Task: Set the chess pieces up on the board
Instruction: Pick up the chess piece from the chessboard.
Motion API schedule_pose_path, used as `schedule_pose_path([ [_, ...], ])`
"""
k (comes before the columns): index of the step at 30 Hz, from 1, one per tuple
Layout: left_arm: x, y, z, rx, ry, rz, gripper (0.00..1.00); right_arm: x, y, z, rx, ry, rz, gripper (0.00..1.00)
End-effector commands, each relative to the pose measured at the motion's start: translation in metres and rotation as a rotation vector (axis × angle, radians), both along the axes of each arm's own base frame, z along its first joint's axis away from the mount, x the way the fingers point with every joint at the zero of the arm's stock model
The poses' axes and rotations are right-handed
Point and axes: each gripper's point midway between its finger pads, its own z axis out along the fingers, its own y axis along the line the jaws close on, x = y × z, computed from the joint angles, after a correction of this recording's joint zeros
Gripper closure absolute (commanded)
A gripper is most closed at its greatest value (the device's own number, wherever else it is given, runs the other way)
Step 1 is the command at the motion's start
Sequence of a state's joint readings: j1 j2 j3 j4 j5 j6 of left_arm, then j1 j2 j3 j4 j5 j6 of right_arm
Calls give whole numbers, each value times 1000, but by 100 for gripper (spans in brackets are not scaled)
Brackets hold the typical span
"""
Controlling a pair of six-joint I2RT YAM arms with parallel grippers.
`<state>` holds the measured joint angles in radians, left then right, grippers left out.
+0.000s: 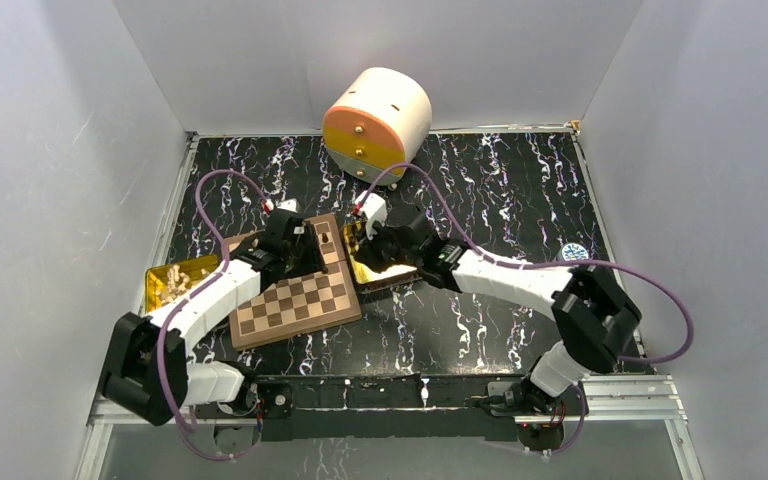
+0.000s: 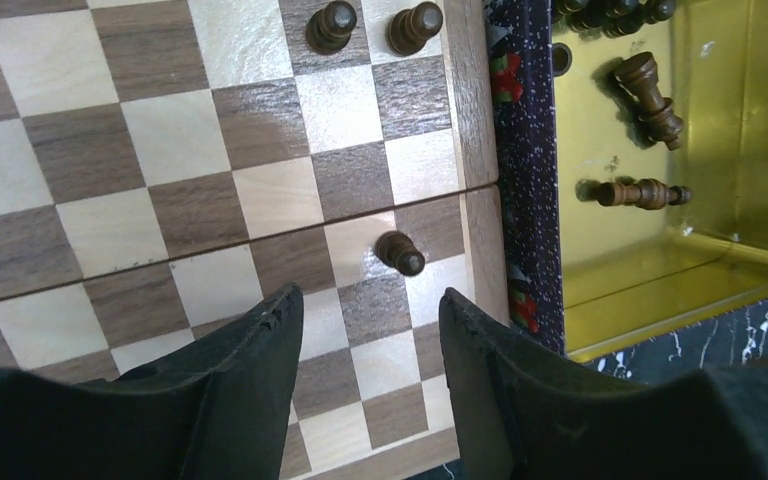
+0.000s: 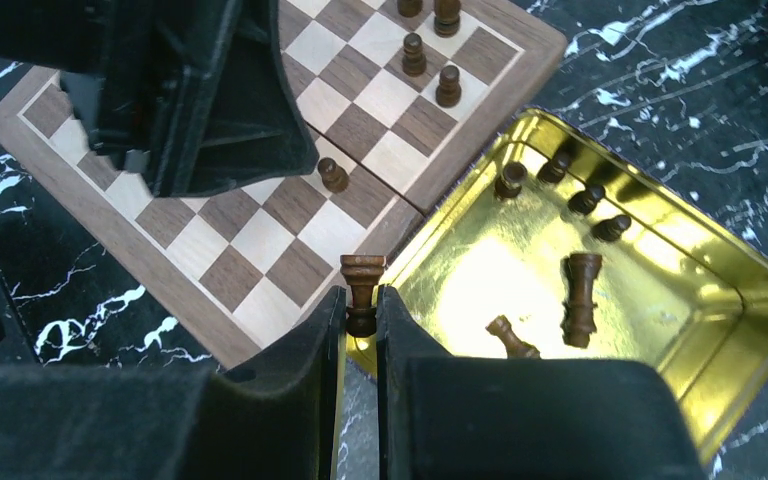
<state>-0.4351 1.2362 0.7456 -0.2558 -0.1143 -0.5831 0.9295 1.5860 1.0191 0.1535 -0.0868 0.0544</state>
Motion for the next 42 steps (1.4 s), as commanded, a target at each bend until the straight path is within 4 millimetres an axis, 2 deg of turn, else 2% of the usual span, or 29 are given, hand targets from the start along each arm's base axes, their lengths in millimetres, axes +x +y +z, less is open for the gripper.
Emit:
schedule_pose_path([
  [1,17,-8,8,15,-24,-26,51,1,-20,23,41,-13,-100,97],
  [4,20,-10,2,29,-5,-35,53,-3,-26,27,51,-17,-102,97],
  [9,25,-11,0,45,0,-30,57,-7,-31,21,39,-19,-97,96],
  [19,19,-18,-13,45,46,-41,63,-3,-39,17,25,-39,-127,96],
  [24,18,-21,-15,59,55,-54,71,-3,-40,18,28,-45,-133,96],
  [27,15,-18,-14,73,63,-51,80,-3,-41,17,25,-44,-134,96],
  [30,13,-12,-13,101,69,-44,84,-3,-41,15,23,-43,-135,96],
  [36,18,14,0,214,64,8,85,-2,-42,16,30,-44,-146,96],
  [42,27,57,10,209,109,93,85,-6,-43,20,47,-38,-138,96],
])
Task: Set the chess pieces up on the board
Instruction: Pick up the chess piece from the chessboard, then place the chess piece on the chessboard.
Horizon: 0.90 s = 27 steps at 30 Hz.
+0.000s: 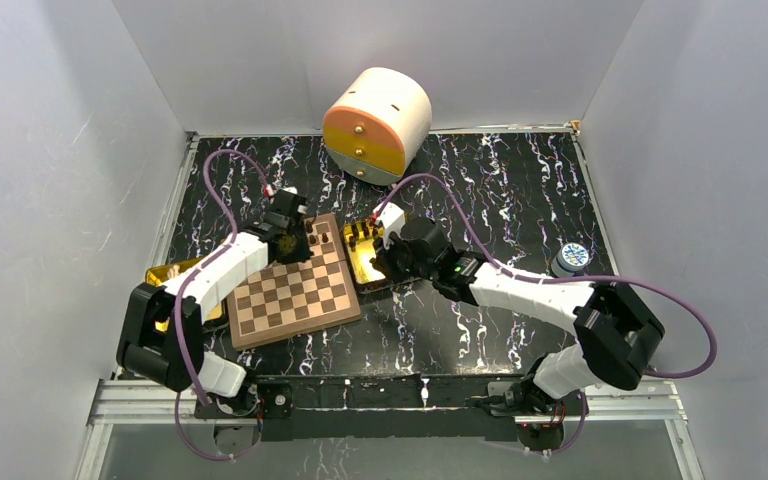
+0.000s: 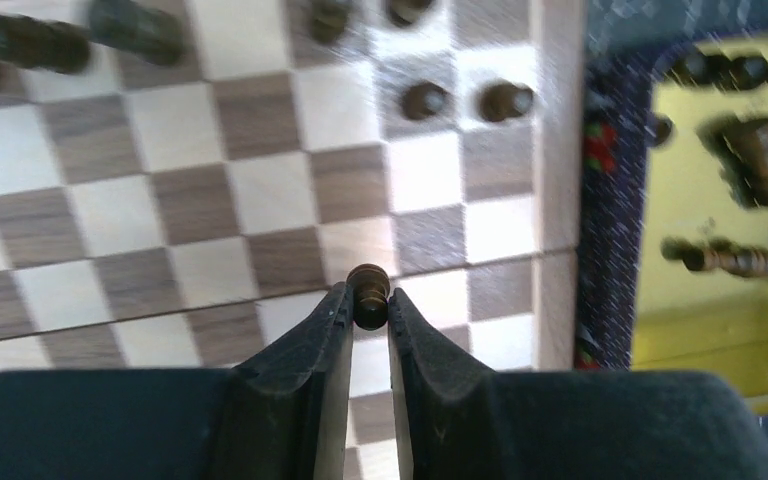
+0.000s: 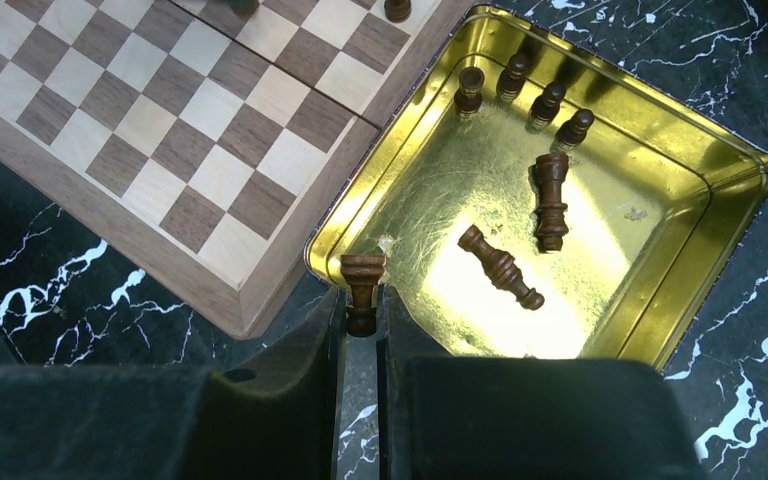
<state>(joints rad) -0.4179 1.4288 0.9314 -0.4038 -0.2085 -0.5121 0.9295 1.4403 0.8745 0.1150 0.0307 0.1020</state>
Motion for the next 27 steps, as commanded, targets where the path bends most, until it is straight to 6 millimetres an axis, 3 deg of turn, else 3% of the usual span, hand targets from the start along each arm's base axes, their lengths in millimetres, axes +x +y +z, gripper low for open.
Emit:
schedule_pose_path([
  [1,8,52,20,34,-3,111,84,3,1,31,88,-56,-10,96],
  [7,10,106,33,75,-3,236,84,-1,2,31,100,-45,6,96],
  [13,10,153,28,78,18,355,83,-4,5,31,112,-33,18,96],
  [21,13,177,12,76,52,408,83,-8,8,29,118,-18,41,96],
  [27,23,175,6,56,53,387,83,-7,8,27,115,-19,38,96],
])
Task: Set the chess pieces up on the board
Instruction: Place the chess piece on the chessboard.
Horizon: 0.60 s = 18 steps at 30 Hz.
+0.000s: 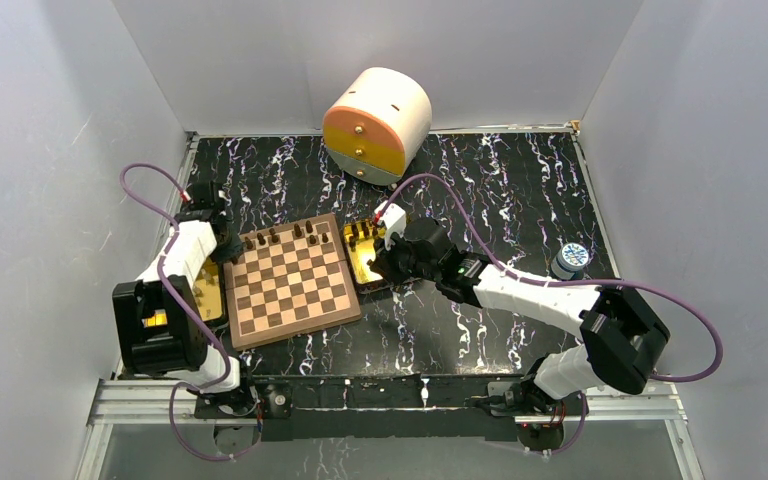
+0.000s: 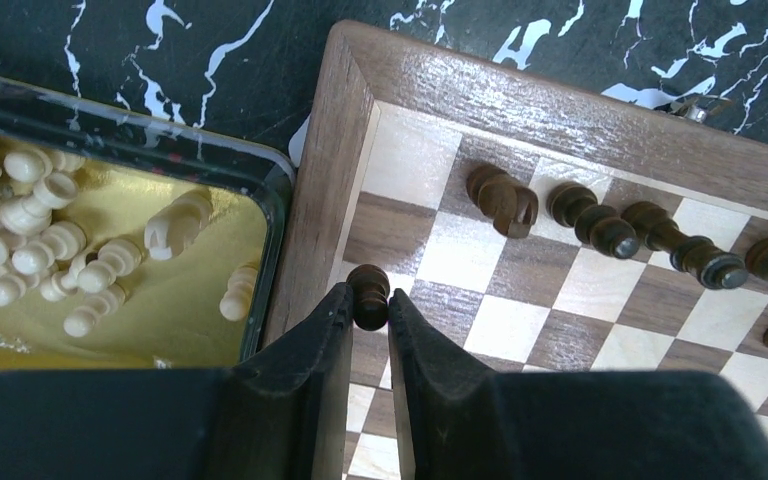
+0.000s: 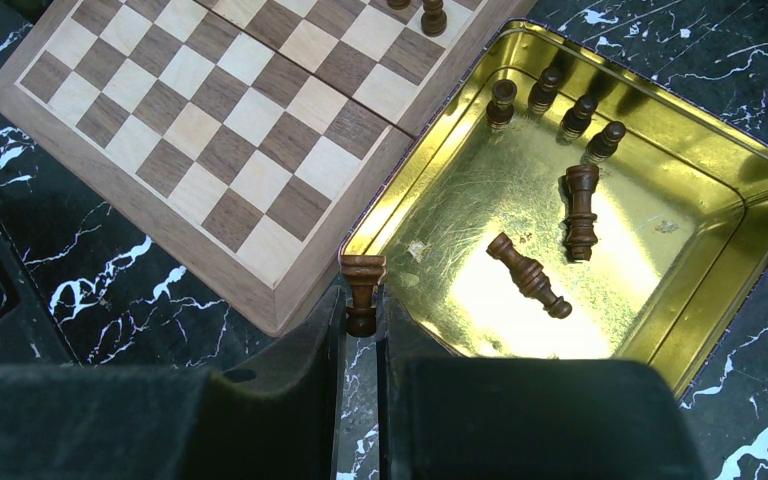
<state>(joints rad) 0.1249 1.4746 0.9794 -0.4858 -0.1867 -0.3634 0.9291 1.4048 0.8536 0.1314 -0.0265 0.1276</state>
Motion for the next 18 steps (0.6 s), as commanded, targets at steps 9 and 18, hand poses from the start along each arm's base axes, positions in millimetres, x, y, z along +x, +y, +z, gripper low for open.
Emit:
schedule_pose_path([
  [9,24,5,5,7,-34,-28,83,7,6,16,54,-38,-6,96],
  [18,23,4,-1,2,-19,-29,82,8,4,16,47,-43,-13,96],
])
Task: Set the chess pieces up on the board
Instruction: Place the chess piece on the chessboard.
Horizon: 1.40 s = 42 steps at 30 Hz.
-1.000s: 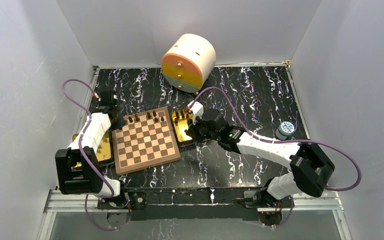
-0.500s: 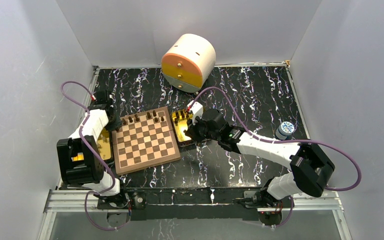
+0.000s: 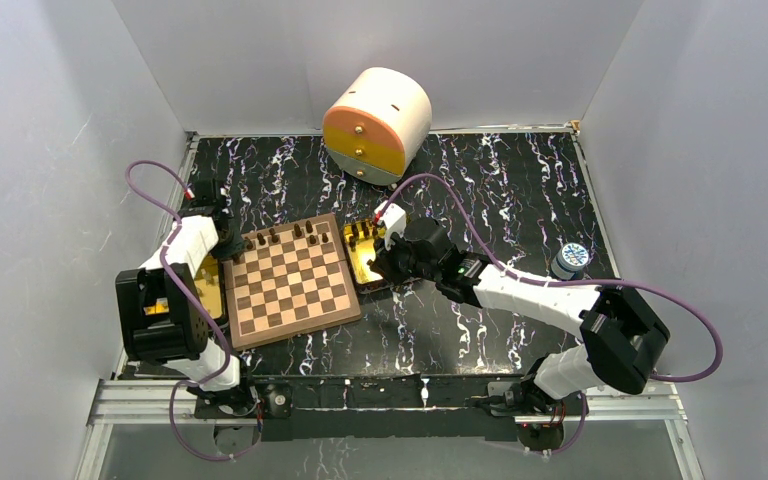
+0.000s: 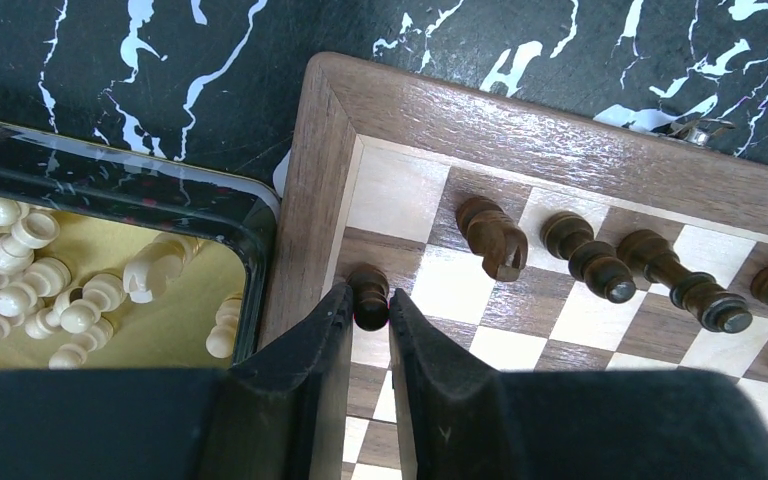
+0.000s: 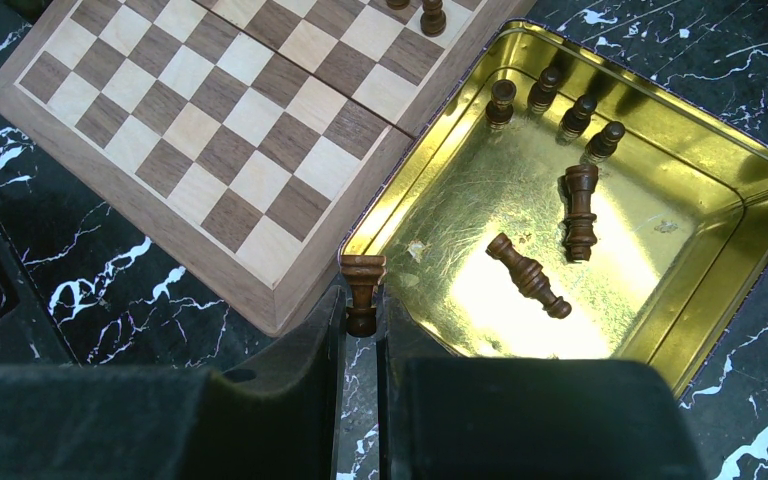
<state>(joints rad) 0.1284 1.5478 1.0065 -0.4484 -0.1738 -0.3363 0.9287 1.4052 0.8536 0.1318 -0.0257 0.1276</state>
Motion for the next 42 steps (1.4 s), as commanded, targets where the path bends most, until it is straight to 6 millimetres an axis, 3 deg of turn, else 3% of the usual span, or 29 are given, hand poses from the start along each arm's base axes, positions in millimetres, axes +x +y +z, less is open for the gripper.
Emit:
schedule_pose_path([
  [1,9,2,9,1,-30,-3,82,8,4,16,47,-43,-12,96],
  [18,8,1,2,-5,-25,2,74,7,3,17,46,-46,-15,95],
  [23,9,5,20,14,-52,24,66,5,4,18,56,-33,-11,95],
  [31,23,-6,71,-37,-186,-5,56,-11,18,19,112,129,8,95],
  [35,26,-24,96,-110,-263,-70,55,-17,26,16,97,251,-8,94],
  [39,24,-68,113,-302,-347,-228,54,-23,30,9,64,327,-1,94],
  [42,11,-100,119,-462,-354,-317,55,-21,32,14,71,325,0,93],
])
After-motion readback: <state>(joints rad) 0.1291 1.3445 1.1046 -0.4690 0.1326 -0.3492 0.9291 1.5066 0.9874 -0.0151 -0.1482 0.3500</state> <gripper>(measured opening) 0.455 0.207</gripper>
